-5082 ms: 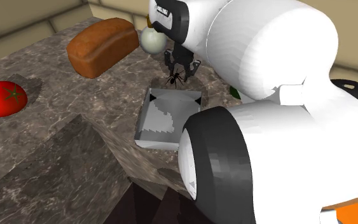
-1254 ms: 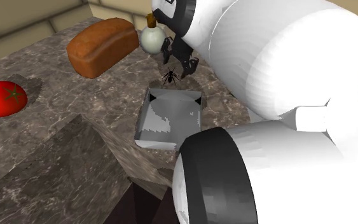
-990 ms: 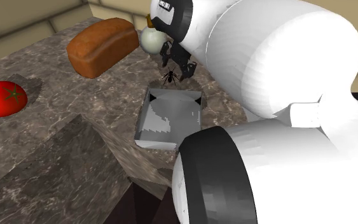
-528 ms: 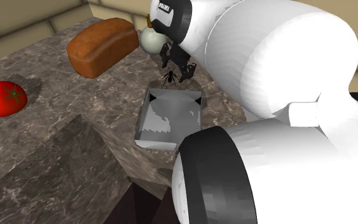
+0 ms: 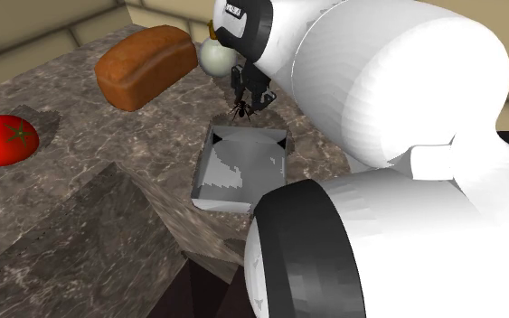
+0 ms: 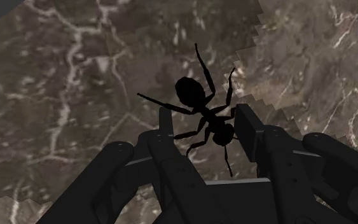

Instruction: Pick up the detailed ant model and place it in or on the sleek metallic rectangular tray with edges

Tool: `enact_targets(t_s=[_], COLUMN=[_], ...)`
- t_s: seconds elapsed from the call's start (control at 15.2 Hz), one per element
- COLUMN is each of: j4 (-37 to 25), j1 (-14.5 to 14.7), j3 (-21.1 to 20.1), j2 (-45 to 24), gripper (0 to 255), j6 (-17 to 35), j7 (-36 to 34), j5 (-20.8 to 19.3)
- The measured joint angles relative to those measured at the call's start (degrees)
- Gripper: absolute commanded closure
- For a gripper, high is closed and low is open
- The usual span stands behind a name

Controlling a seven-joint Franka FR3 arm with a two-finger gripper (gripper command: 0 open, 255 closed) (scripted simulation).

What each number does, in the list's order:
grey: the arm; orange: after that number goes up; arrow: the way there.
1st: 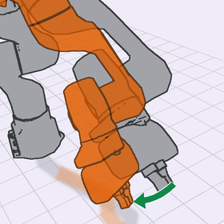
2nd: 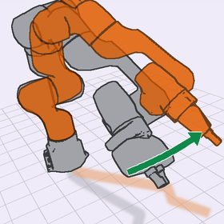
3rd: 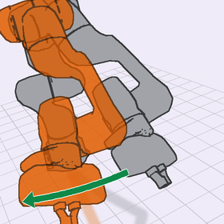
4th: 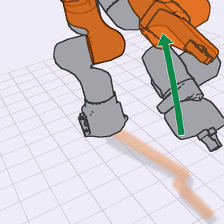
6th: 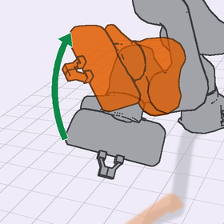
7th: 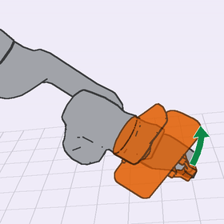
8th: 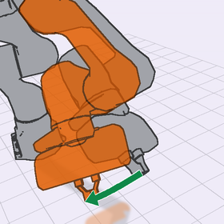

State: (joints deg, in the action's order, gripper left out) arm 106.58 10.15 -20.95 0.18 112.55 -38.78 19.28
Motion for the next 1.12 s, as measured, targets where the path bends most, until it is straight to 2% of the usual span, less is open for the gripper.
enact_targets(t_s=[0.4,1.12], j4=[-1.9,-10.8], j1=[-0.1,-0.2], j3=[0.1,0.2], j2=[0.2,-0.2], gripper=[255,255], j6=[-2.1,-10.2], j7=[-0.6,-3.1], j5=[-0.2,-1.1])
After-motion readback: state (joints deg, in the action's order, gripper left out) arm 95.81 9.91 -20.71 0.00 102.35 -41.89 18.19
